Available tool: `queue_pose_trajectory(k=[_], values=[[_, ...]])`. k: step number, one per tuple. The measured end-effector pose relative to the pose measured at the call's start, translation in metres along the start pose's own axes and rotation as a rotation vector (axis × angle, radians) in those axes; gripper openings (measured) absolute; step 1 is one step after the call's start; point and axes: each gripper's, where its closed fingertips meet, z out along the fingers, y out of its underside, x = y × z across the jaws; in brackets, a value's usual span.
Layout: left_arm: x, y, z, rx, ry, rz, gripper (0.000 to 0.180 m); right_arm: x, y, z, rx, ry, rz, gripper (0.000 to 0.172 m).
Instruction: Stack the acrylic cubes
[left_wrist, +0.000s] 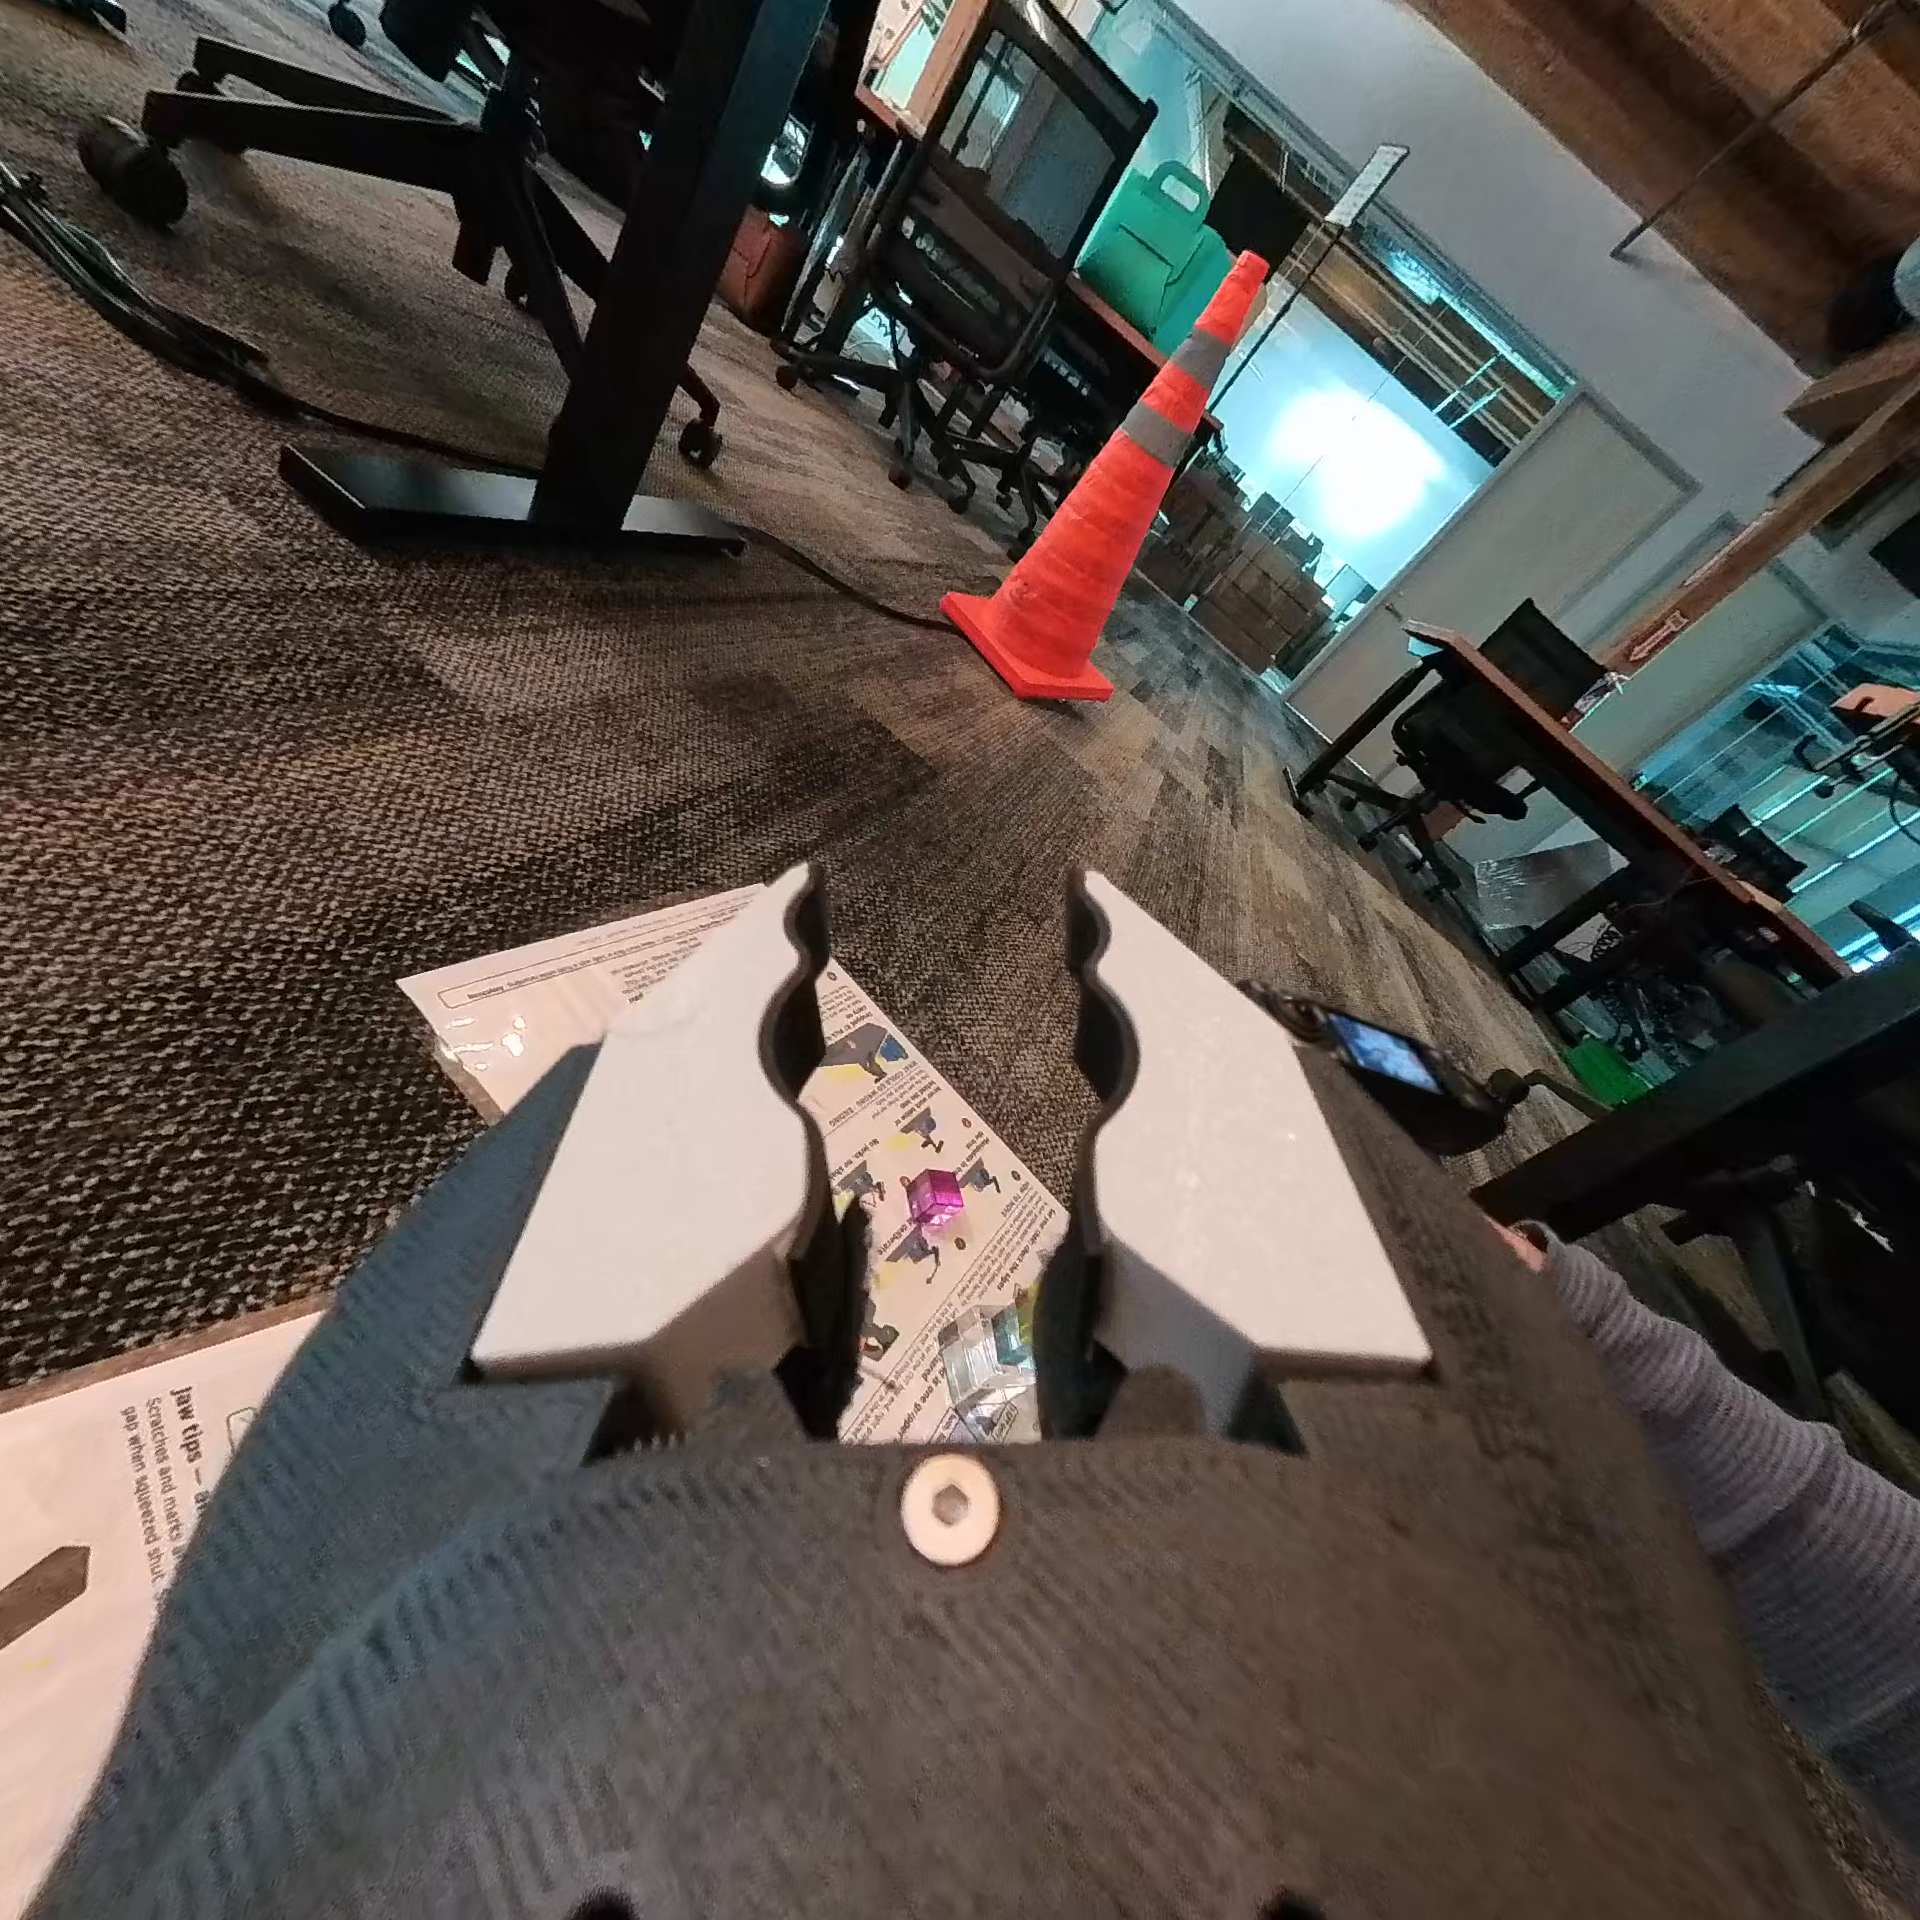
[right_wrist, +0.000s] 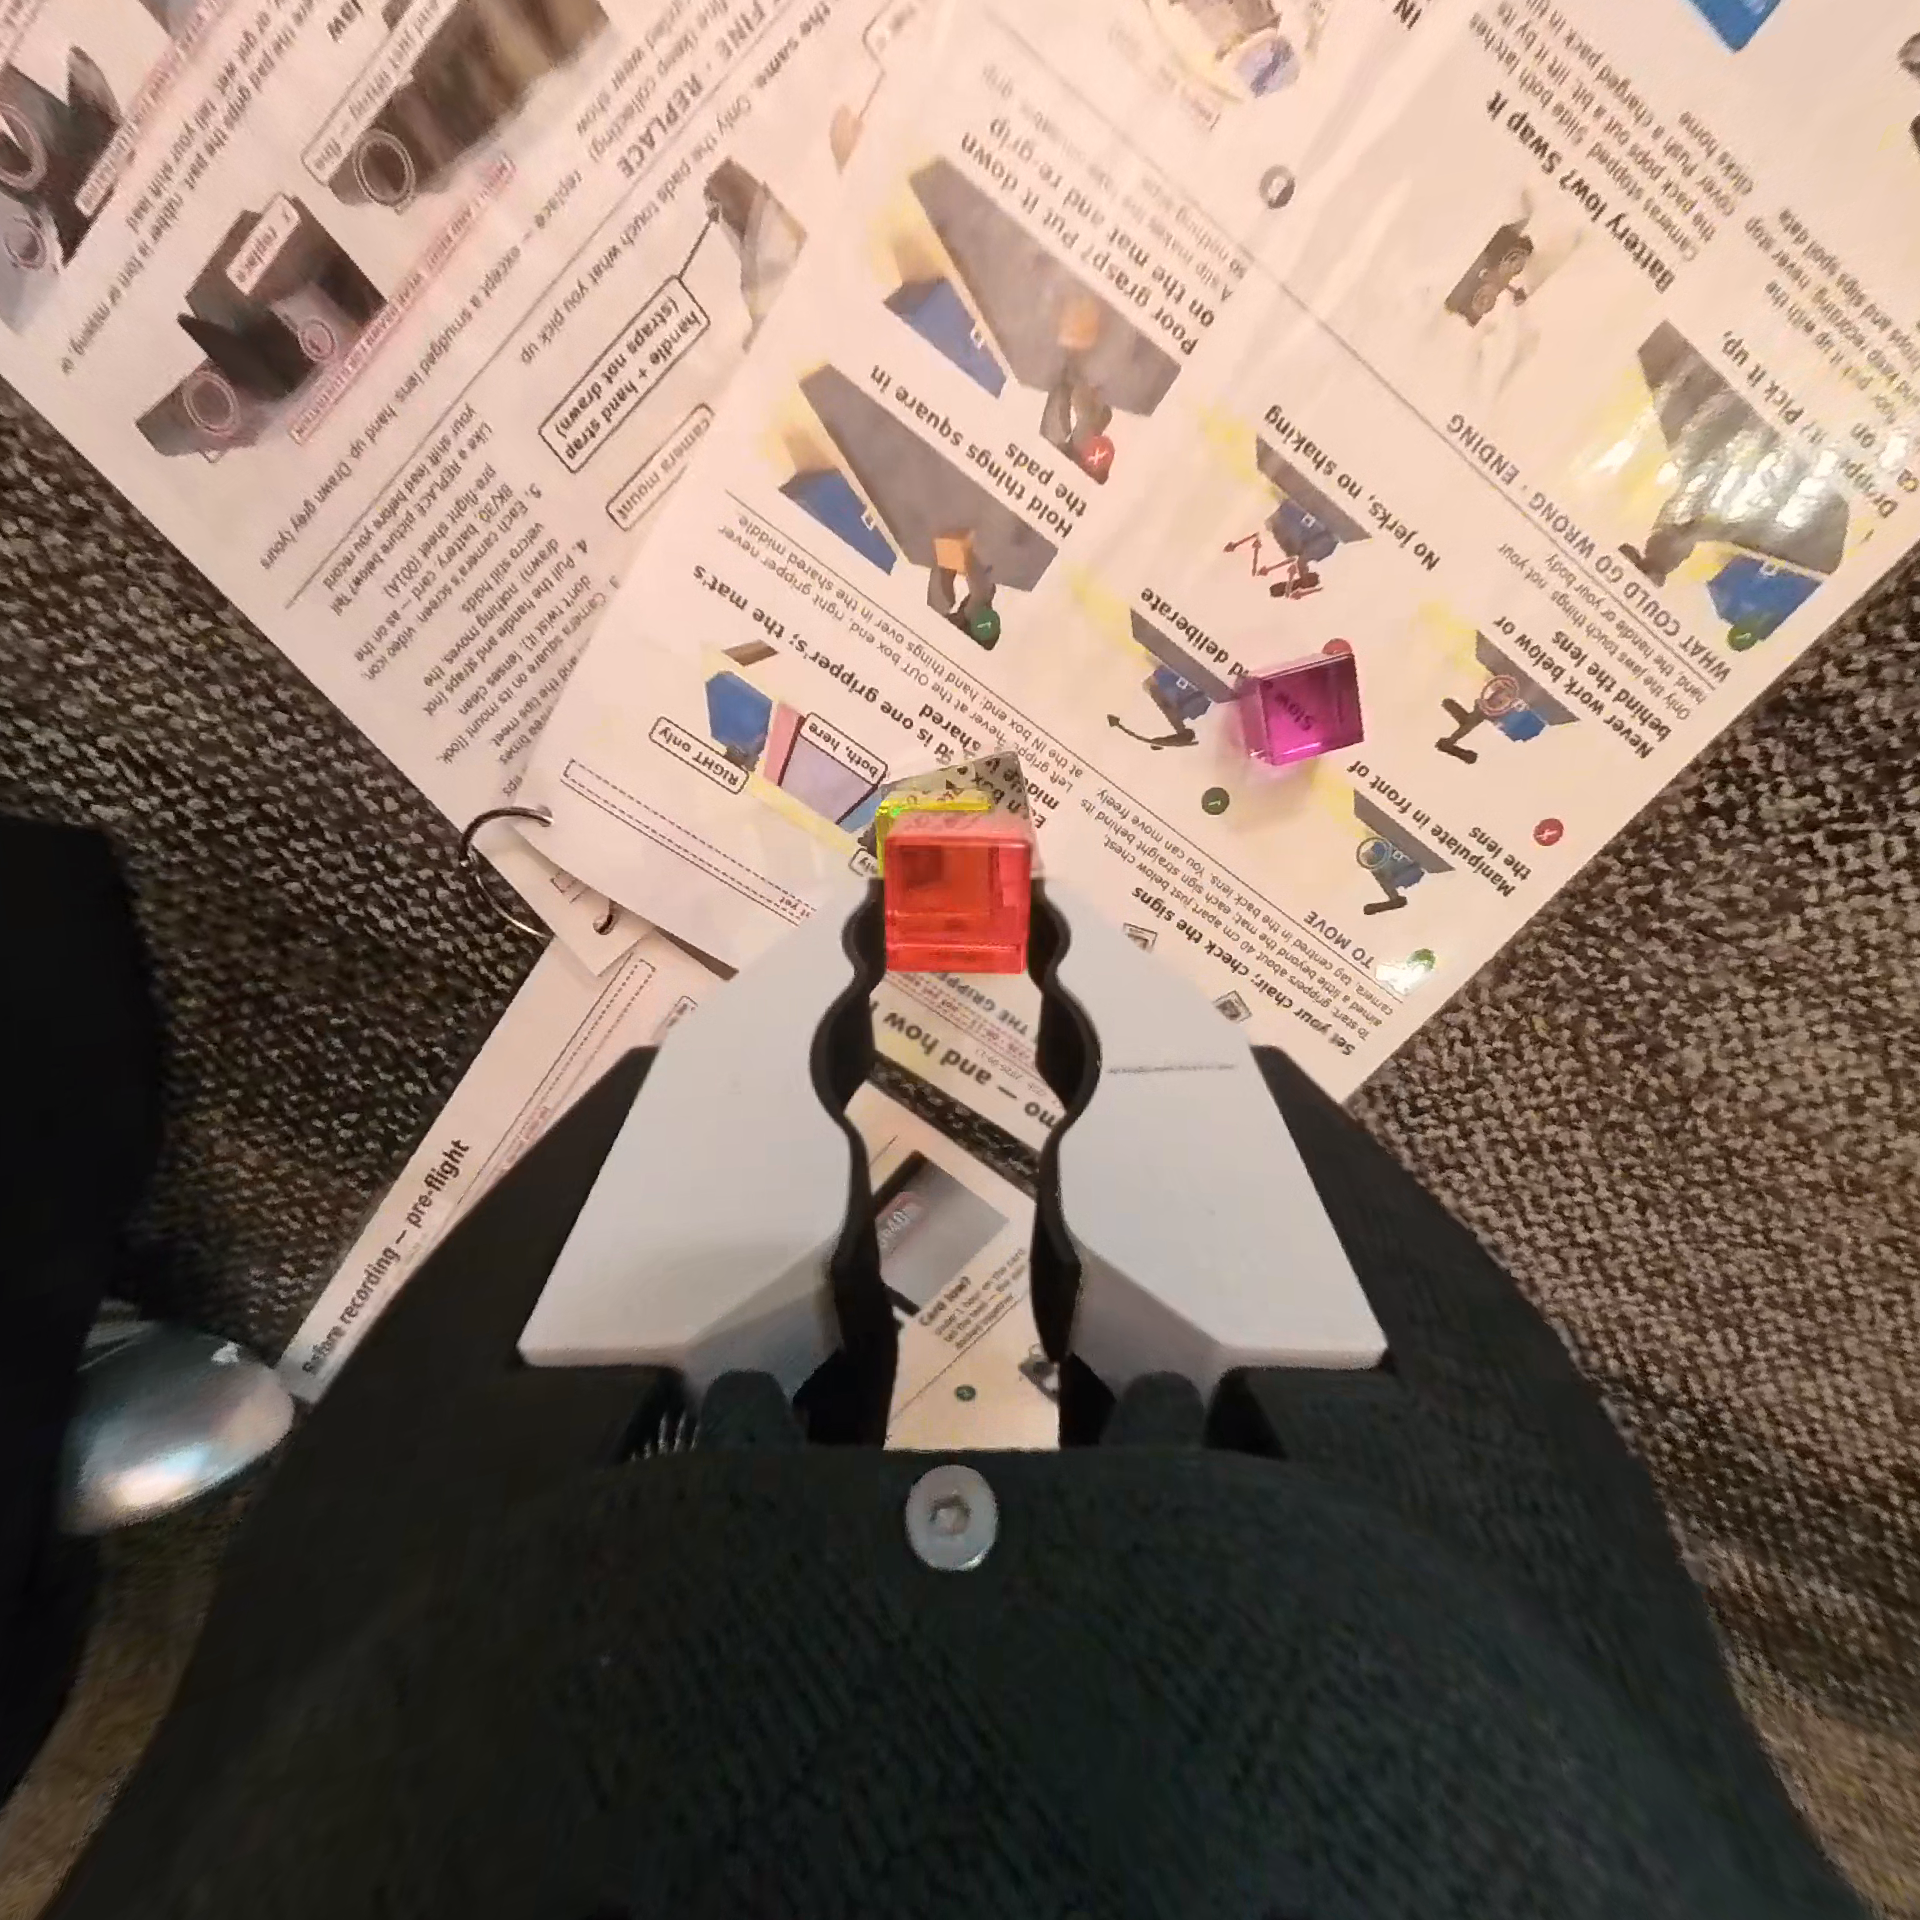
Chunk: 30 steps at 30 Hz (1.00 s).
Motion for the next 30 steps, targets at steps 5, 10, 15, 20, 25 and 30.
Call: queue_pose_trajectory(k=[5,10,15,20,25,30], values=[[0.002,0.001,0.001,-0.006,0.002,0.008,0.045,-0.001,0.002,0.003,-0.016,-0.012,0.002,0.025],[0.002,0.002,0.001,-0.010,0.005,0.006,0.045,-0.004,0.002,0.005,-0.025,-0.024,-0.009,0.025],[0.003,0.004,0.002,-0.017,0.005,0.012,0.045,-0.004,0.001,0.008,-0.033,-0.018,-0.024,0.025],[0.002,0.004,0.002,-0.018,0.003,0.010,0.045,-0.009,-0.001,0.005,-0.021,-0.068,0.016,0.045],[-0.002,-0.002,0.000,0.016,-0.027,0.004,0.049,0.018,-0.030,-0.026,0.231,0.001,0.084,0.061],[-0.013,-0.017,-0.010,0.104,-0.099,0.022,0.059,0.079,-0.040,-0.020,0.342,0.114,0.247,0.060]])
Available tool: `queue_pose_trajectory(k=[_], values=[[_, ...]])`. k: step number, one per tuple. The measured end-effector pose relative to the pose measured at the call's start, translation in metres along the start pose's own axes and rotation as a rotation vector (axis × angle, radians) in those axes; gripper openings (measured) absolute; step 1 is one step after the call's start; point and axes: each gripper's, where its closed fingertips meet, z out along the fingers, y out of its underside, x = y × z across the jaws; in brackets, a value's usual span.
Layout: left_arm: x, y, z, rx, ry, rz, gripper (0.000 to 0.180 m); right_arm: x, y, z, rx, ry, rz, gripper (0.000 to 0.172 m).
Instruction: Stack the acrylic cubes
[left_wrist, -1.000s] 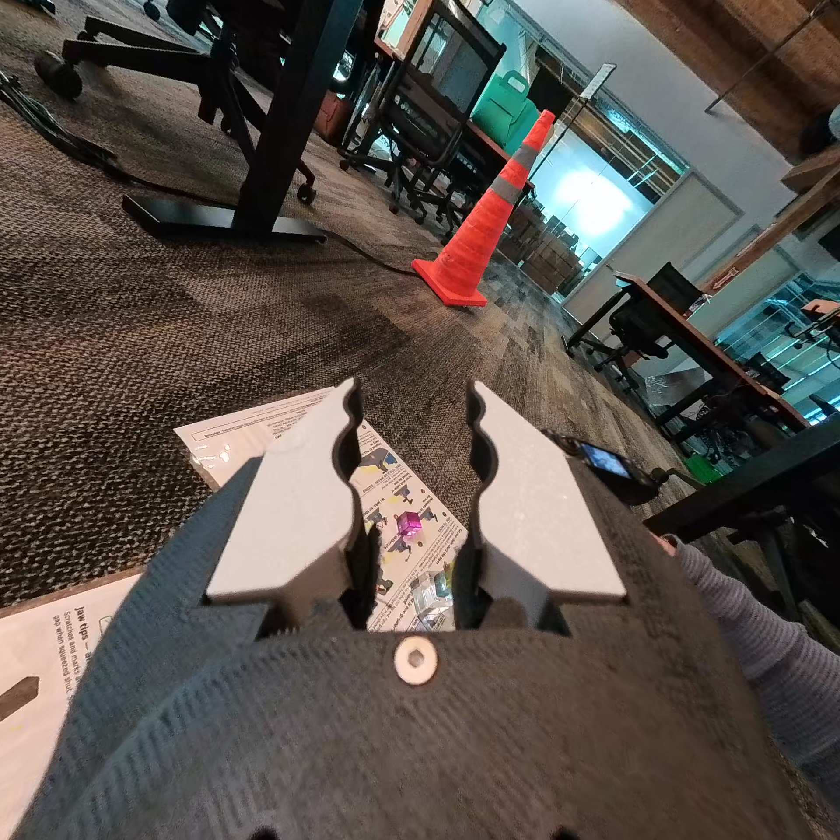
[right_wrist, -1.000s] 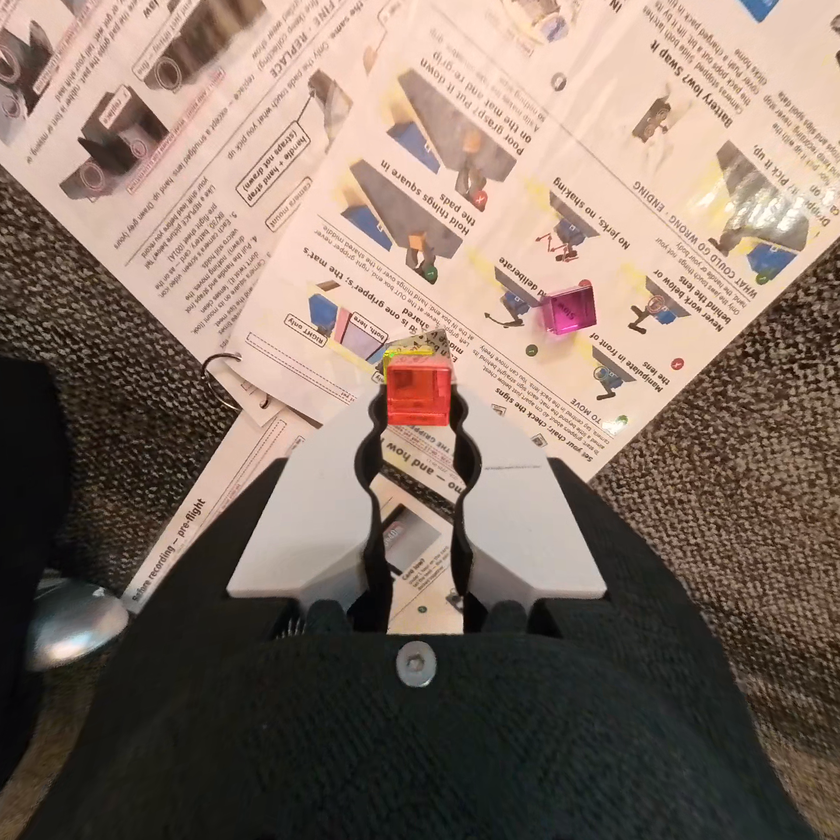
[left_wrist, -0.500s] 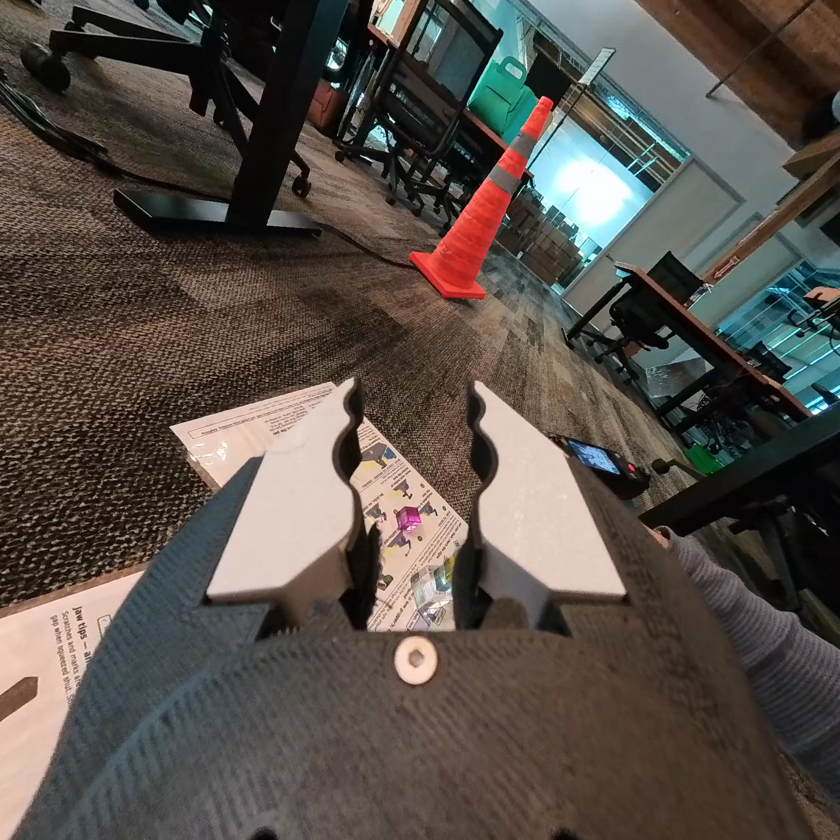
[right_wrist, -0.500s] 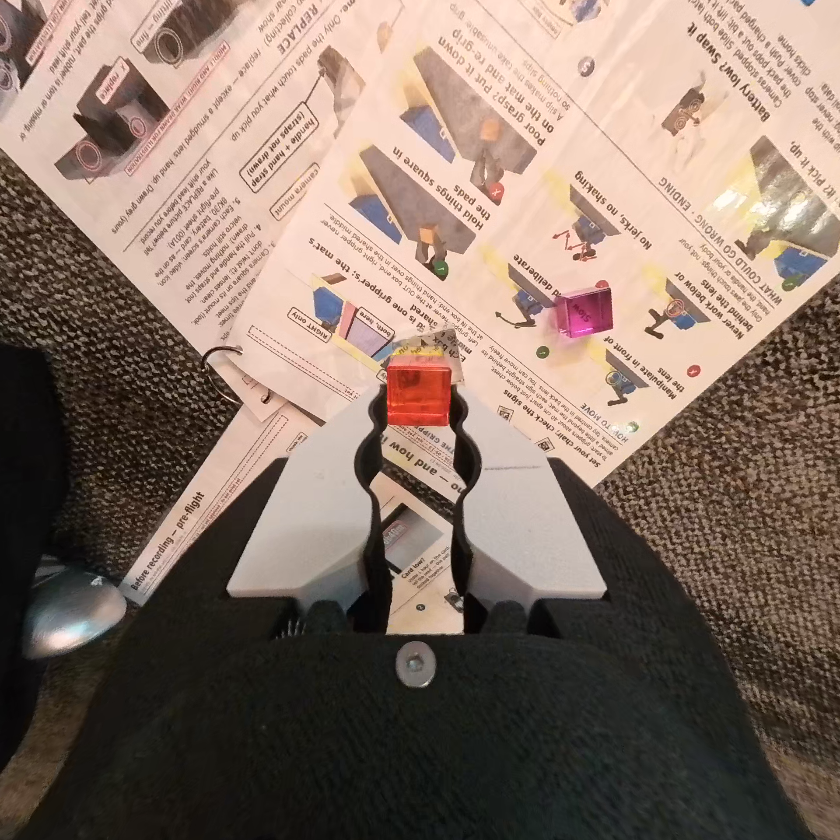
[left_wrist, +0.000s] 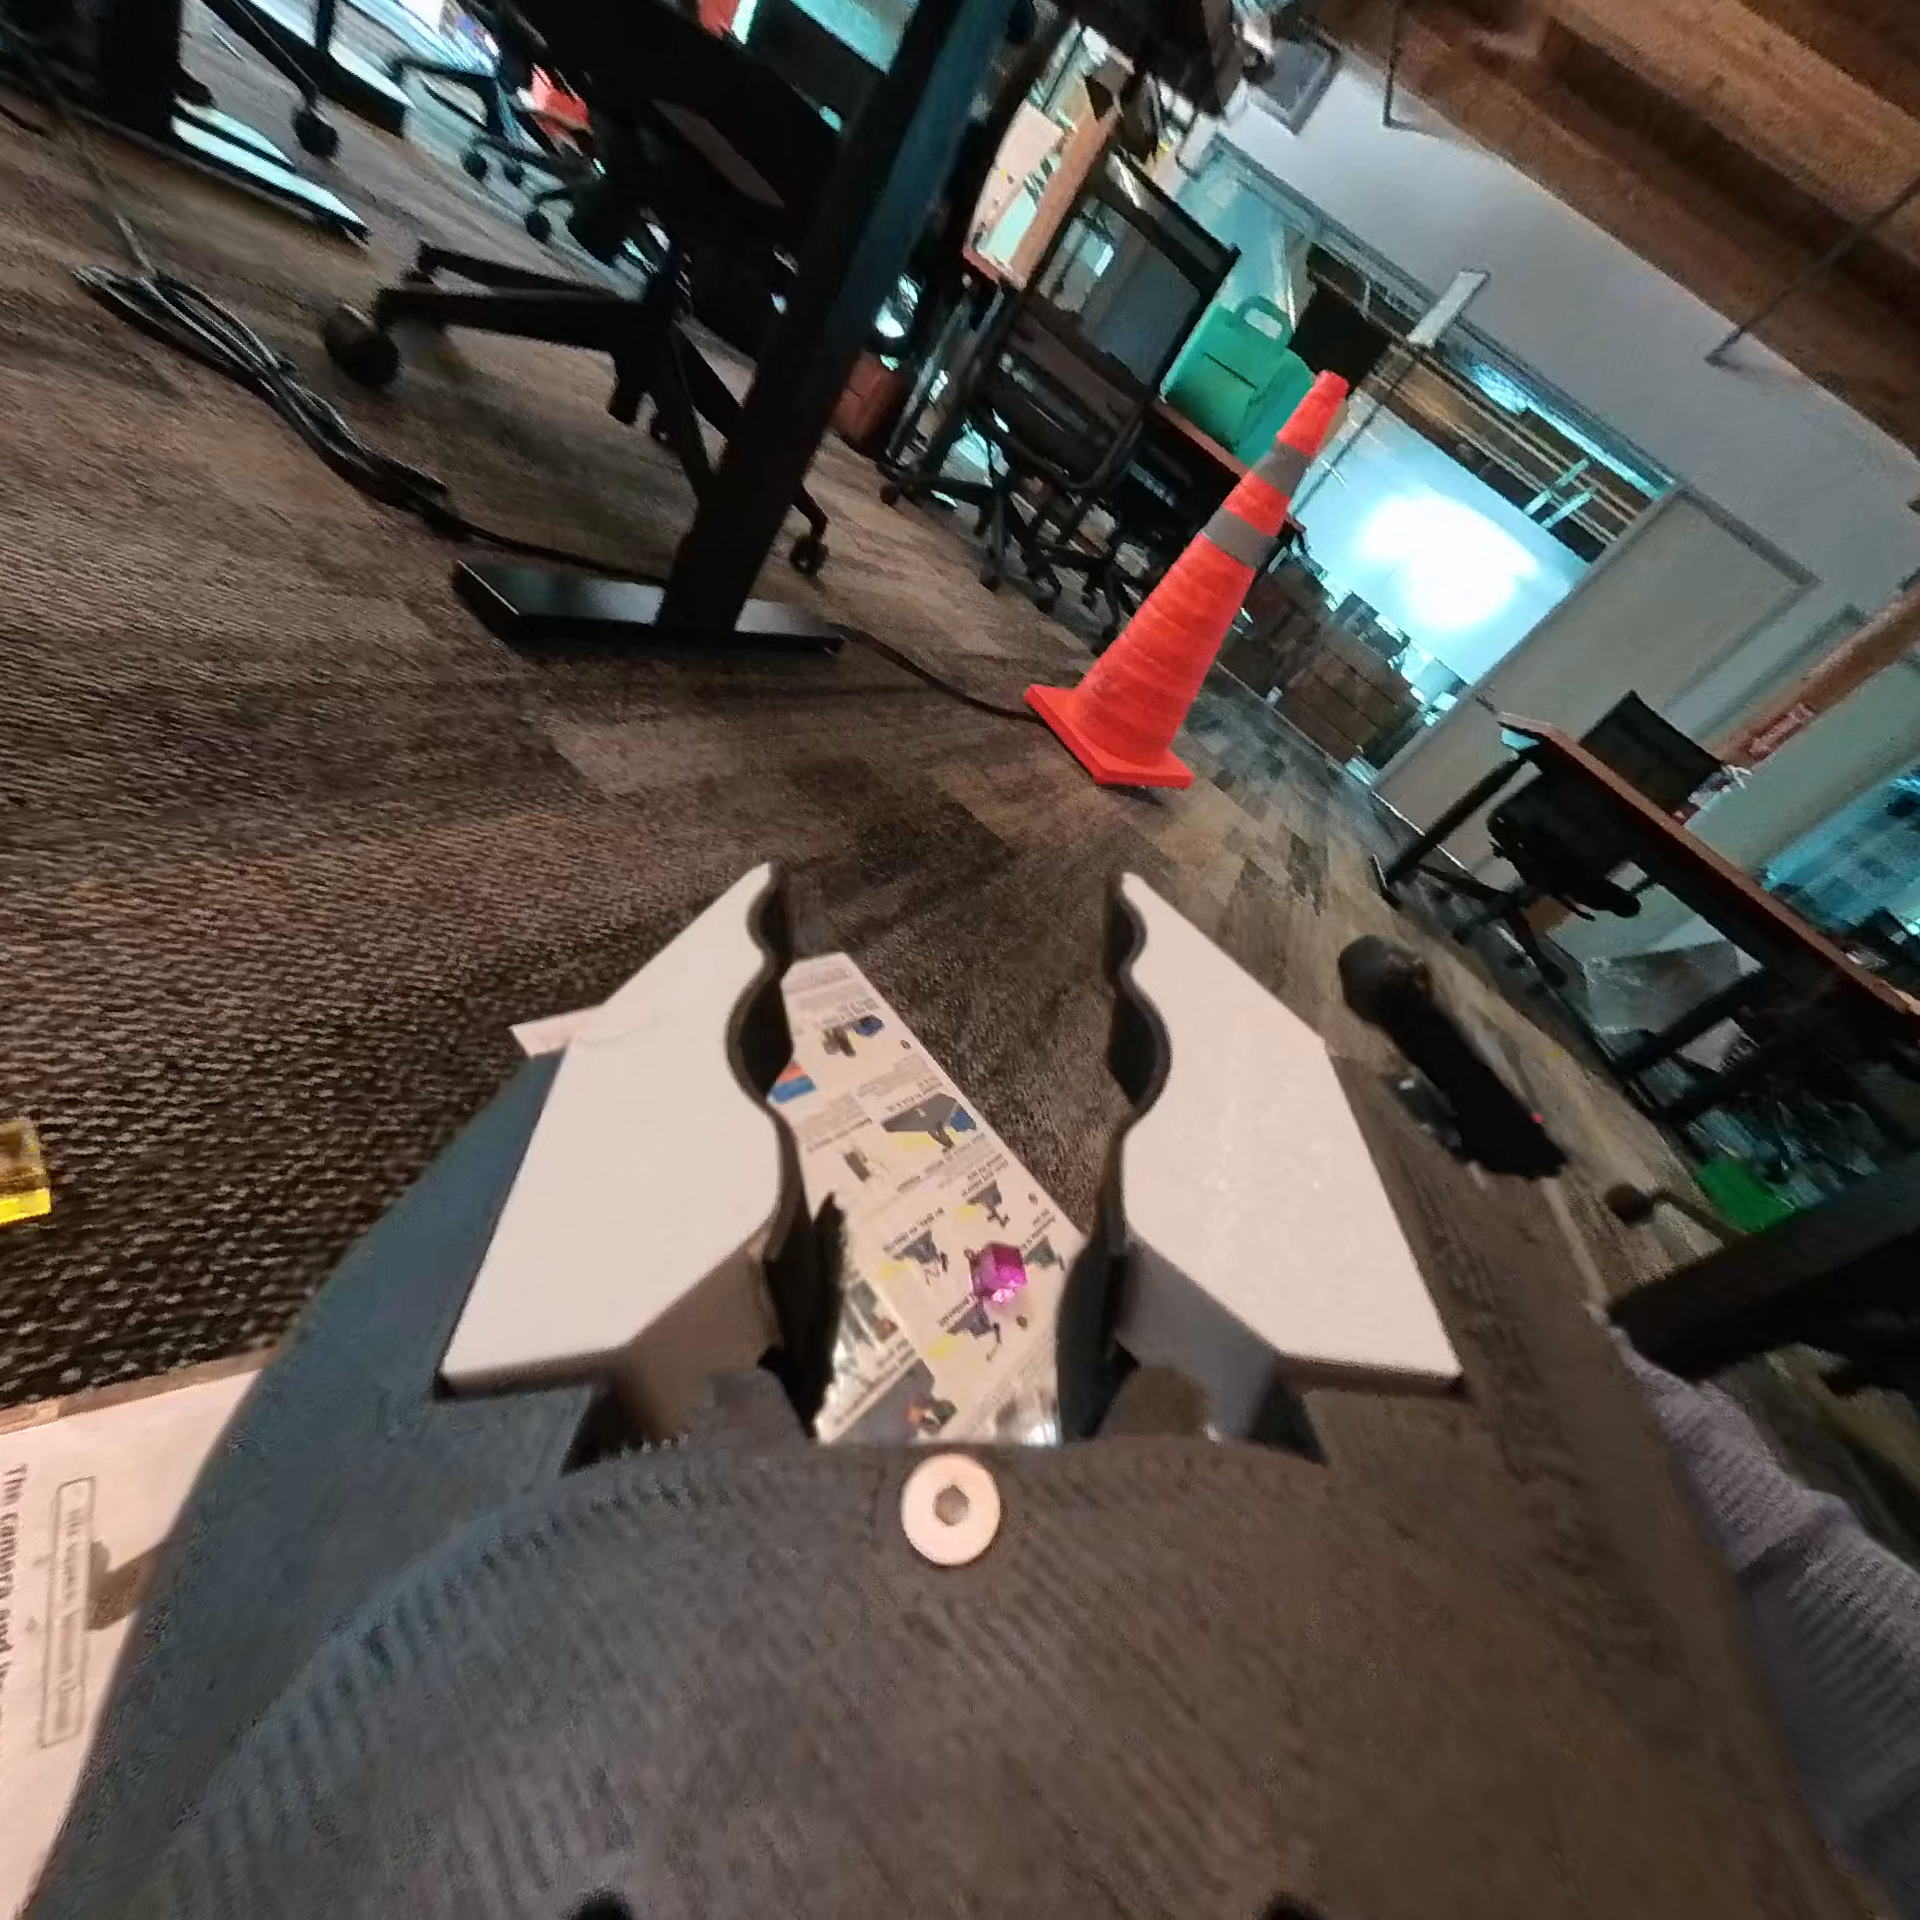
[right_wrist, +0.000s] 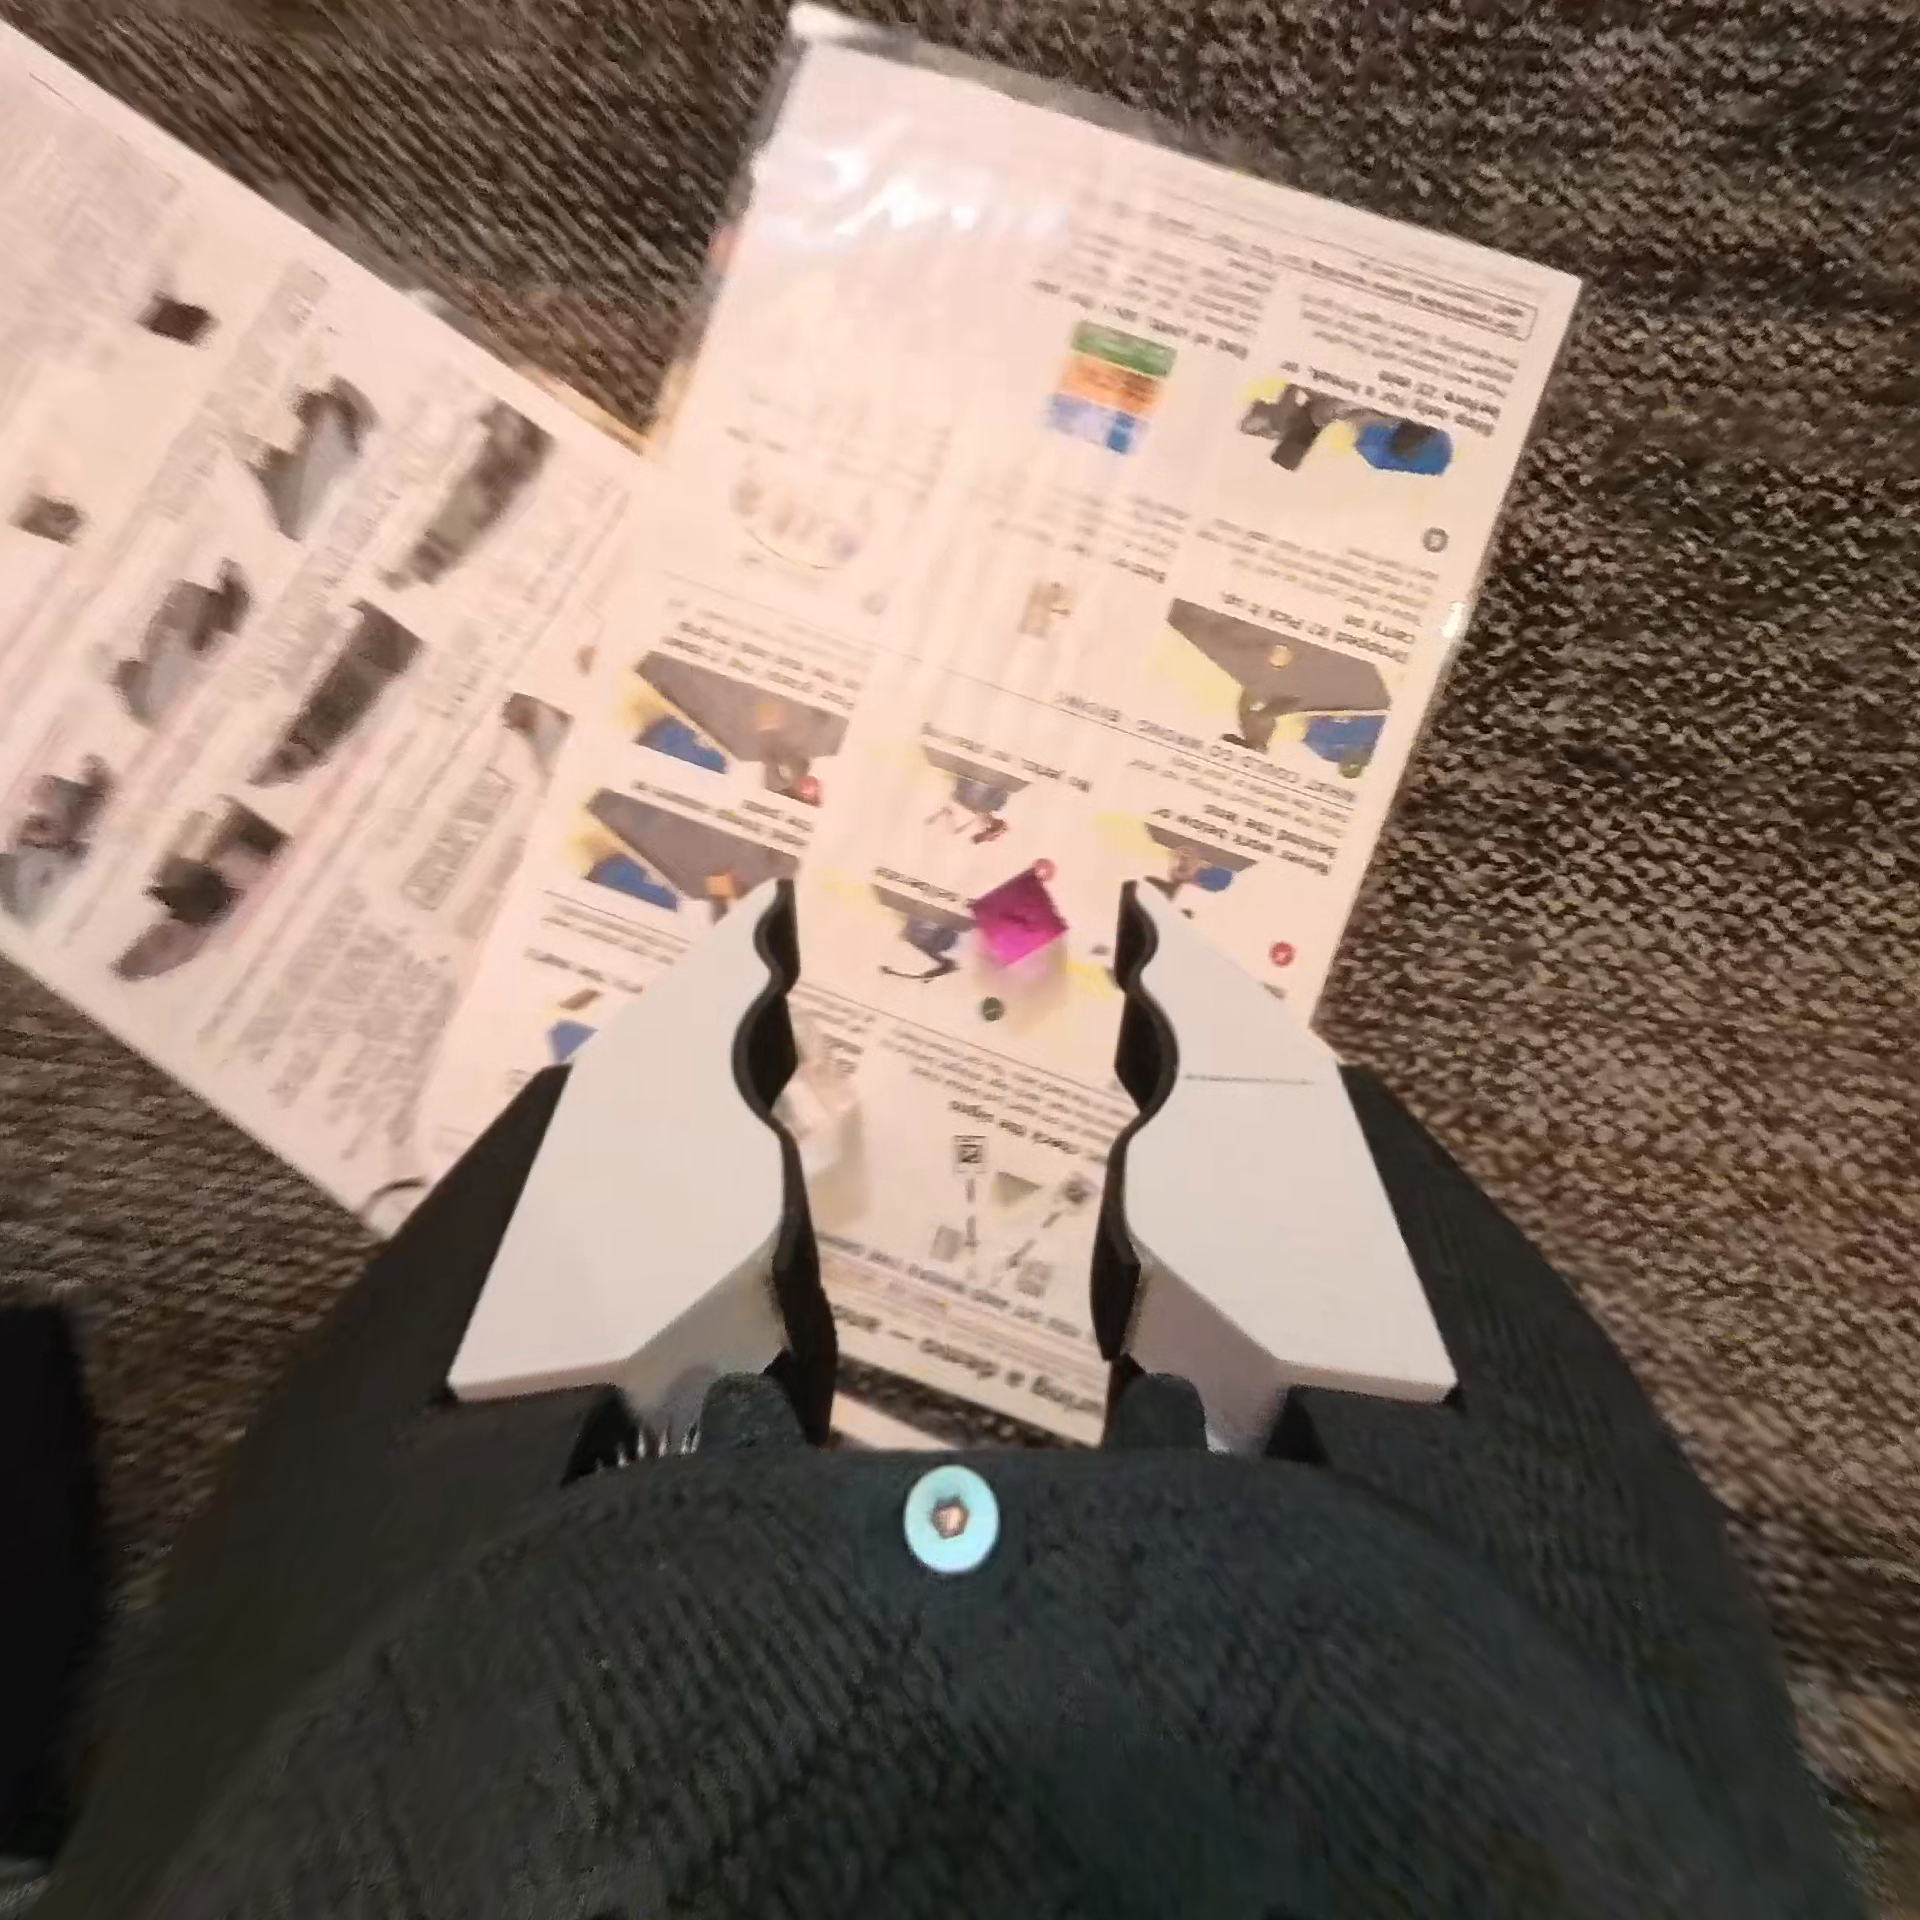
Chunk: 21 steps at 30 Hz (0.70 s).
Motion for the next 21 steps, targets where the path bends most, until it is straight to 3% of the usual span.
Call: queue_pose_trajectory(k=[5,12,18,21], values=[[-0.010,-0.023,-0.011,0.056,-0.018,-0.012,0.062,0.015,0.039,0.051,-0.221,0.004,-0.194,0.059],[-0.020,-0.052,-0.028,0.156,-0.014,-0.077,0.061,0.017,0.056,0.090,-0.341,-0.040,-0.287,0.050],[-0.016,-0.056,-0.028,0.158,-0.031,-0.008,0.061,0.011,0.063,0.092,-0.411,-0.091,-0.230,0.024],[-0.028,-0.074,-0.041,0.184,-0.070,0.013,0.061,0.018,0.043,0.068,-0.313,-0.043,-0.161,0.024]])
